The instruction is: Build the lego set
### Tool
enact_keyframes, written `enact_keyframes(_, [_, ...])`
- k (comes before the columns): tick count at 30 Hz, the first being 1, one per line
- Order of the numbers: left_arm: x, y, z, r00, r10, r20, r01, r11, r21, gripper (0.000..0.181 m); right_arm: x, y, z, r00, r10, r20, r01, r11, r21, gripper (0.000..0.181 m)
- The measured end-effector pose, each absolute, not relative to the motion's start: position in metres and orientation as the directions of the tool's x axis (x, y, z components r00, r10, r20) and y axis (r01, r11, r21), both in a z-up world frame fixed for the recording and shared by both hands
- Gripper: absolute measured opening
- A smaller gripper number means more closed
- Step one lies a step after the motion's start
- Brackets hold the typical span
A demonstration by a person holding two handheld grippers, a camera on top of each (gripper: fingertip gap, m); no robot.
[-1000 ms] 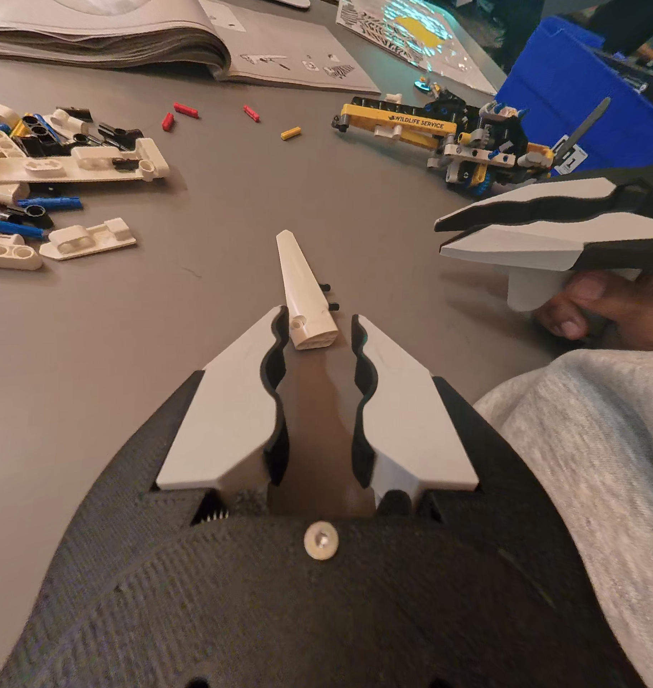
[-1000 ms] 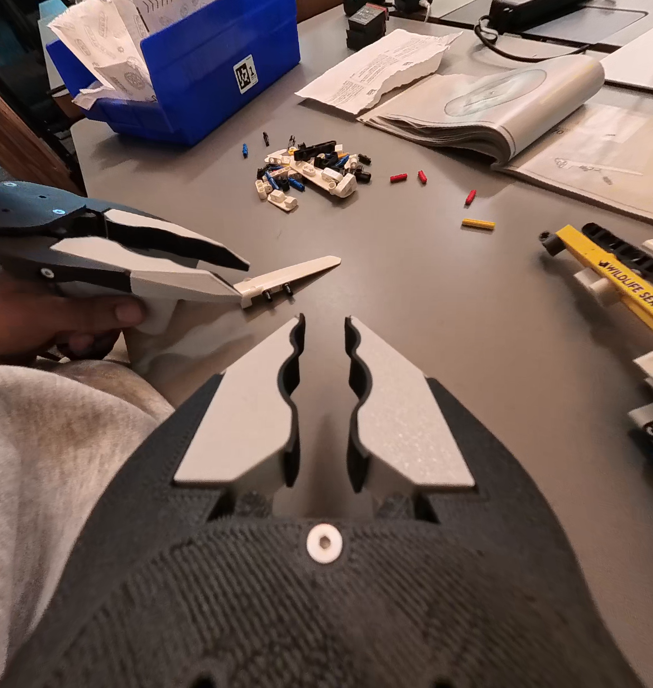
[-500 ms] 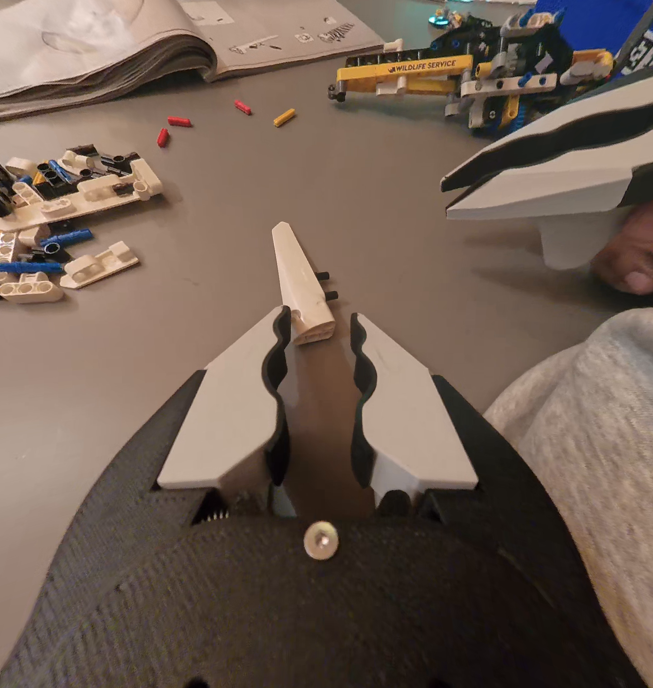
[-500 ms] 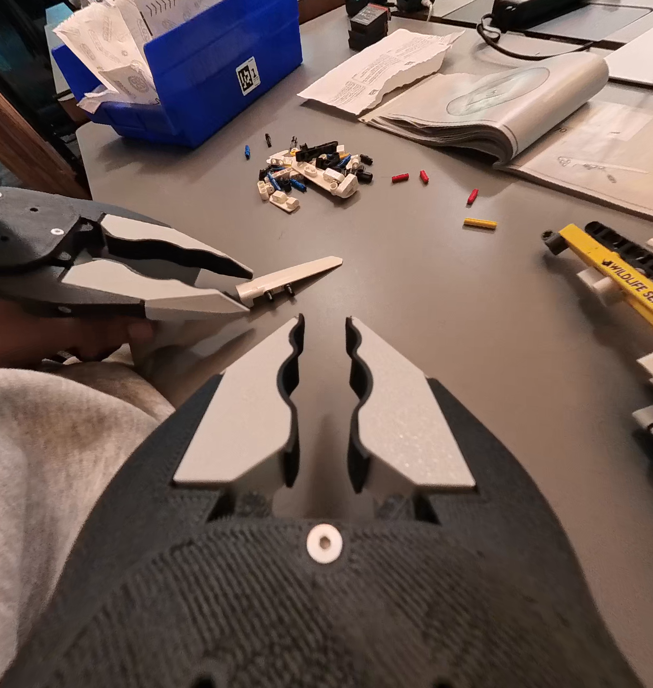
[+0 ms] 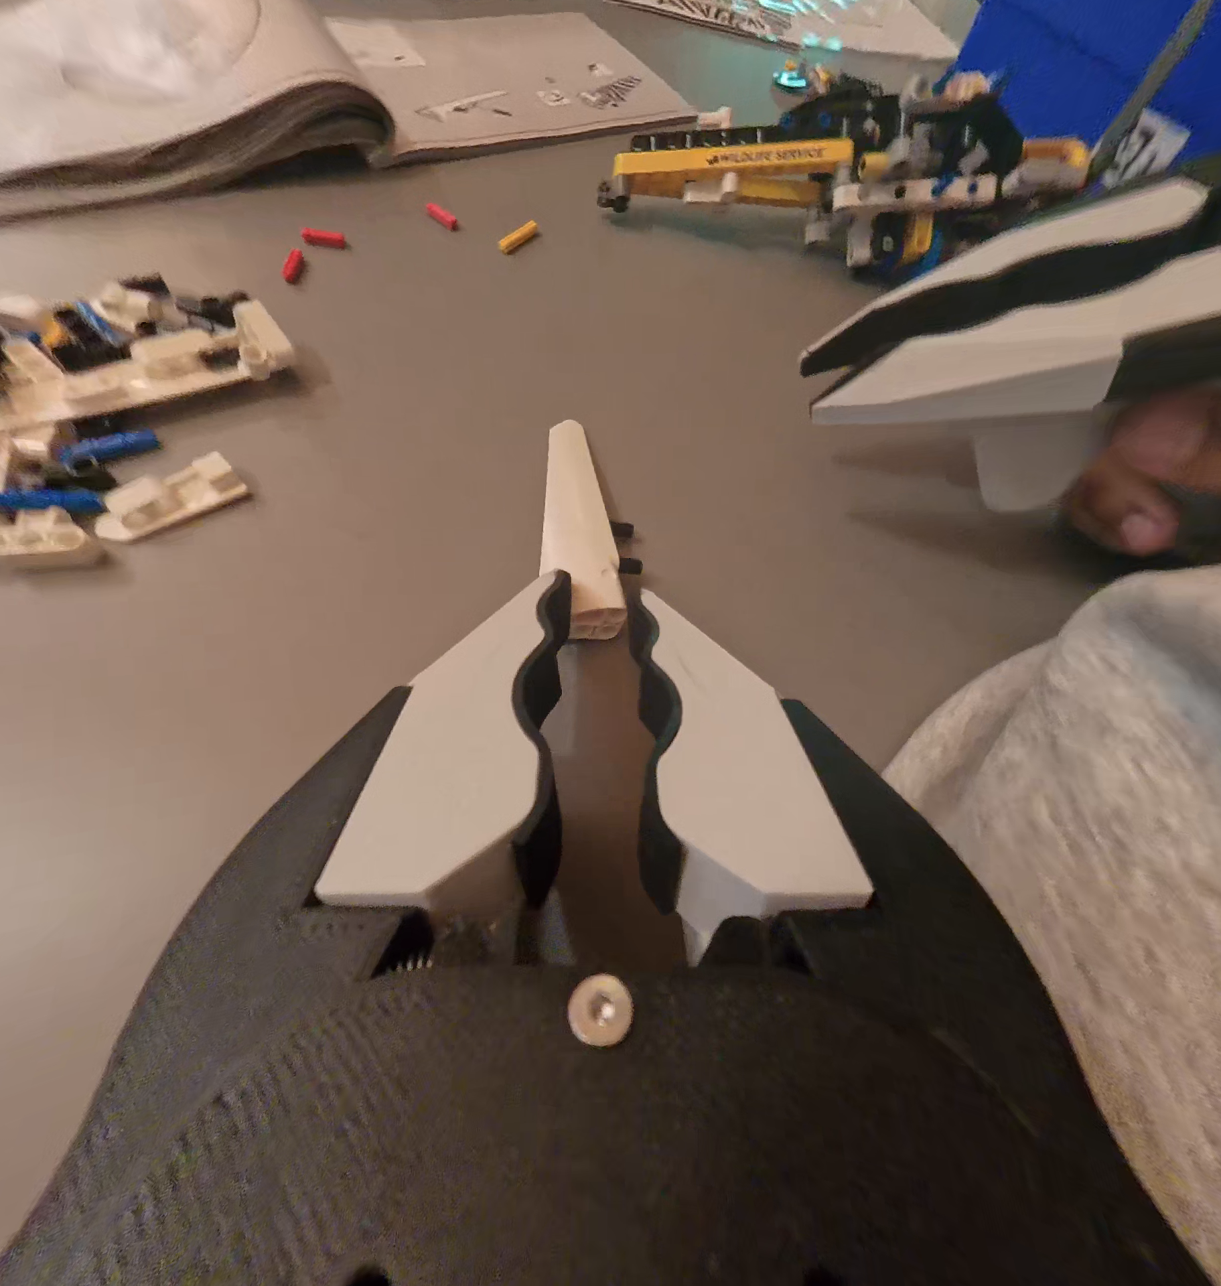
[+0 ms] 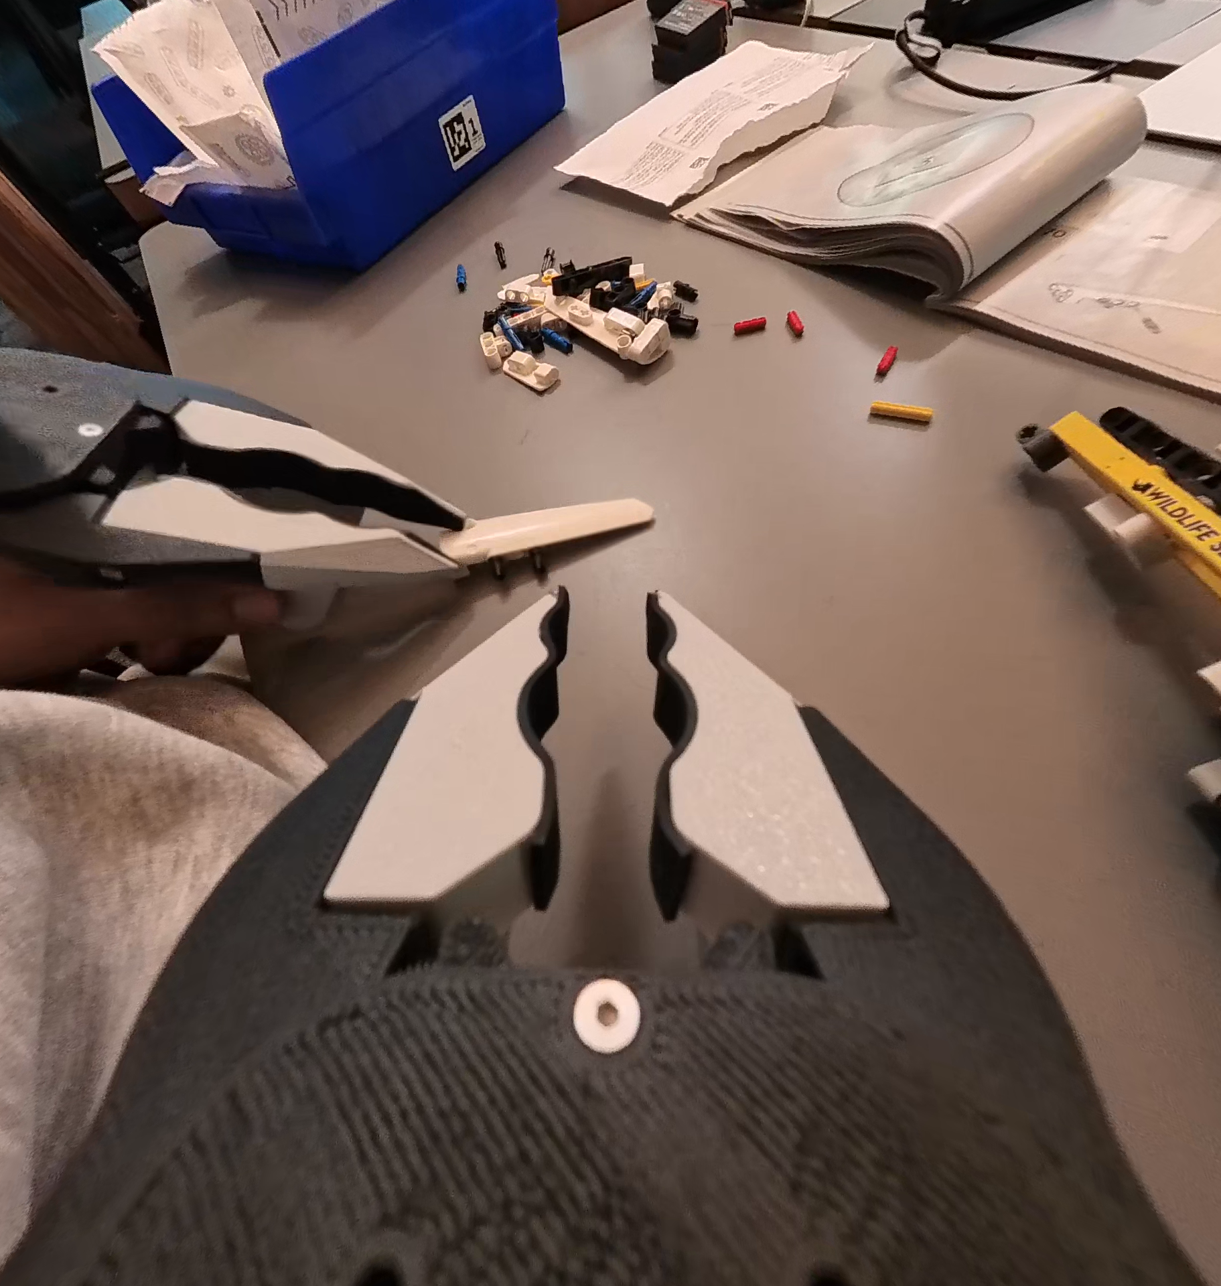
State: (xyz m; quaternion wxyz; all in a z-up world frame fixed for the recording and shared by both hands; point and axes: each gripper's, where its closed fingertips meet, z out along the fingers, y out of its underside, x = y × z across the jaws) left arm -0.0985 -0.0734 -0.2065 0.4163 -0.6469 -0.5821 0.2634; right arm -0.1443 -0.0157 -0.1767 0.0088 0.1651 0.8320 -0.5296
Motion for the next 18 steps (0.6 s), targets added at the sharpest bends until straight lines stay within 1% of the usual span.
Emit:
enact_keyframes(1, [-0.098, -0.072, -0.206, 0.203, 0.977, 0.070, 0.519, -0.047, -0.853, 0.001, -0.144, -0.016, -0.177, -0.945, 0.266, -0.190, 0.284, 0.385, -0.878, 0.020])
enact_keyframes(3, [-0.097, -0.069, -0.201, 0.241, 0.959, -0.149, 0.458, -0.247, -0.854, 0.000, -0.145, -0.016, -0.177, -0.945, 0.266, -0.191, 0.286, 0.384, -0.878, 0.020])
enact_keyframes(4, [-0.097, -0.066, -0.198, 0.263, 0.926, -0.273, 0.416, -0.364, -0.834, 0.000, -0.145, -0.016, -0.177, -0.944, 0.267, -0.193, 0.288, 0.384, -0.878, 0.020])
enact_keyframes(6, [-0.096, -0.060, -0.200, 0.303, 0.828, -0.471, 0.368, -0.558, -0.744, 0.000, -0.145, -0.016, -0.177, -0.943, 0.268, -0.197, 0.292, 0.384, -0.876, 0.021])
enact_keyframes(7, [-0.096, -0.059, -0.203, 0.300, 0.801, -0.518, 0.368, -0.598, -0.712, 0.000, -0.145, -0.016, -0.177, -0.943, 0.268, -0.199, 0.294, 0.385, -0.875, 0.021])
enact_keyframes(8, [-0.097, -0.059, -0.205, 0.290, 0.802, -0.523, 0.376, -0.598, -0.708, 0.000, -0.145, -0.016, -0.178, -0.942, 0.268, -0.202, 0.297, 0.385, -0.874, 0.021])
enact_keyframes(10, [-0.098, -0.062, -0.203, 0.273, 0.843, -0.463, 0.391, -0.537, -0.748, 0.000, -0.146, -0.016, -0.178, -0.940, 0.269, -0.210, 0.305, 0.387, -0.870, 0.021])
enact_keyframes(12, [-0.101, -0.071, -0.192, 0.219, 0.917, -0.333, 0.399, -0.396, -0.827, 0.000, -0.146, -0.016, -0.179, -0.938, 0.268, -0.220, 0.314, 0.388, -0.867, 0.021])
enact_keyframes(14, [-0.104, -0.085, -0.185, 0.139, 0.983, -0.116, 0.441, -0.166, -0.882, 0.020, -0.147, -0.016, -0.179, -0.935, 0.269, -0.230, 0.324, 0.387, -0.864, 0.021])
enact_keyframes(15, [-0.107, -0.093, -0.183, 0.087, 0.996, -0.008, 0.463, -0.047, -0.885, 0.033, -0.147, -0.016, -0.180, -0.934, 0.269, -0.235, 0.328, 0.386, -0.862, 0.021])
enact_keyframes(16, [-0.109, -0.098, -0.185, 0.060, 0.995, 0.082, 0.486, 0.042, -0.873, 0.051, -0.147, -0.016, -0.180, -0.933, 0.269, -0.239, 0.332, 0.386, -0.861, 0.021])
enact_keyframes(17, [-0.111, -0.101, -0.190, 0.046, 0.988, 0.145, 0.523, 0.100, -0.847, 0.064, -0.147, -0.016, -0.180, -0.932, 0.268, -0.243, 0.335, 0.386, -0.860, 0.021])
enact_keyframes(18, [-0.112, -0.101, -0.197, 0.047, 0.980, 0.194, 0.564, 0.134, -0.815, 0.070, -0.147, -0.016, -0.180, -0.932, 0.267, -0.245, 0.336, 0.385, -0.859, 0.021])
